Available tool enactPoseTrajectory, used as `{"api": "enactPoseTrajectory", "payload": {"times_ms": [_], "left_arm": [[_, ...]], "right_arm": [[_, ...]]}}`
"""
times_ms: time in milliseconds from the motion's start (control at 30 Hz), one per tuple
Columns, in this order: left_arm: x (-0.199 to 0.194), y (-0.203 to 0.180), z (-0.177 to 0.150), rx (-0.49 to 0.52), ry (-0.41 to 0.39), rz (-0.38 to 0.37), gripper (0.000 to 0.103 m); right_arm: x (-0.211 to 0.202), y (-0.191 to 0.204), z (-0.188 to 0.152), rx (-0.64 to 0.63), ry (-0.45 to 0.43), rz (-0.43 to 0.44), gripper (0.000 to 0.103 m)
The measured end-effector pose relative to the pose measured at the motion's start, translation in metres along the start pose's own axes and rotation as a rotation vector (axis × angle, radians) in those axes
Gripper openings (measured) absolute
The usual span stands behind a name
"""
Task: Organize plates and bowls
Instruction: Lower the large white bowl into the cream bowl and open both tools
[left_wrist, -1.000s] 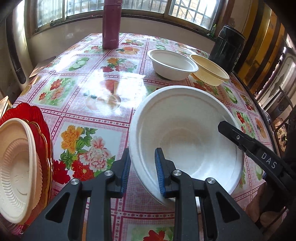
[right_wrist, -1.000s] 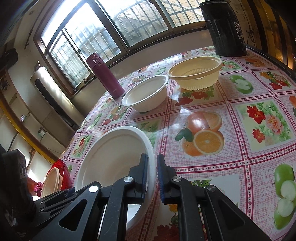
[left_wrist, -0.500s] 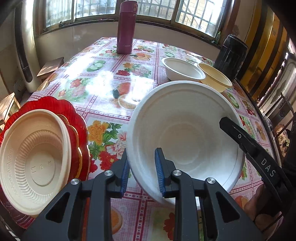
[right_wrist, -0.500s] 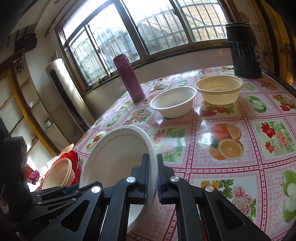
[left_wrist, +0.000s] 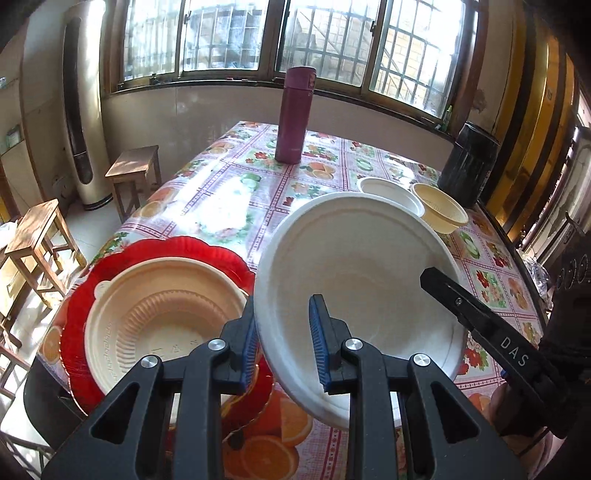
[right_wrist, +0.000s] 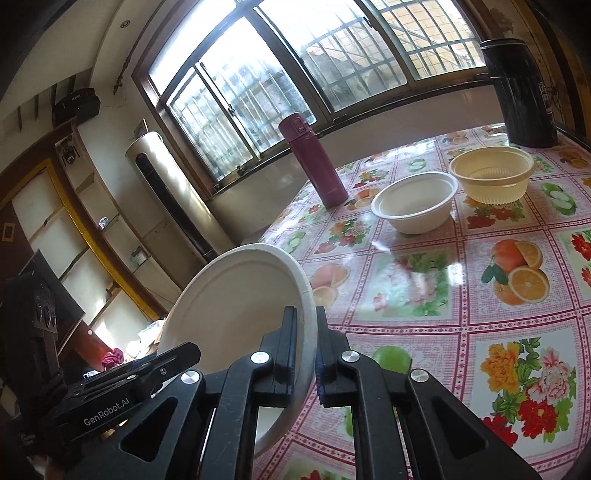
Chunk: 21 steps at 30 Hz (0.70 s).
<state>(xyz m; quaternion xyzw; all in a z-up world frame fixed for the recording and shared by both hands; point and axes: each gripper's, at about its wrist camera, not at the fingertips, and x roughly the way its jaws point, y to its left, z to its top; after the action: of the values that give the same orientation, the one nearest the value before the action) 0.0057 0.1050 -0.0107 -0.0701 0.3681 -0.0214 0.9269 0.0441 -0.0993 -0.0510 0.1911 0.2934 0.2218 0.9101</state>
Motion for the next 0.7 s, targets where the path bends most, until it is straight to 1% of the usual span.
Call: {"api": "enactPoseTrajectory", "payload": {"times_ms": [200, 333, 467, 600, 700], "left_arm": [[-0.016, 0.029, 0.003, -0.041, -0.041, 0.039, 0.024], [-0.017, 0.047, 0.002, -0.072, -0.053, 0.076, 0.024], [-0.012, 0.071, -0.002, -0.115, -0.044, 0.111, 0.024], [-0.005, 0.098, -0.005, -0.173, -0.018, 0.126, 0.024], [0.0, 0.112, -0.01, -0.193, -0.002, 0.156, 0.024]], "right_arm": [[0.016, 0.031, 0.003, -0.023, 0.021, 0.057, 0.008], [0.033, 0.052, 0.004, -0.045, 0.044, 0.083, 0.008], [0.052, 0.074, -0.001, -0.081, 0.07, 0.095, 0.008], [0.074, 0.092, -0.011, -0.111, 0.11, 0.102, 0.009], [0.087, 0.101, -0.018, -0.135, 0.138, 0.103, 0.01]]}}
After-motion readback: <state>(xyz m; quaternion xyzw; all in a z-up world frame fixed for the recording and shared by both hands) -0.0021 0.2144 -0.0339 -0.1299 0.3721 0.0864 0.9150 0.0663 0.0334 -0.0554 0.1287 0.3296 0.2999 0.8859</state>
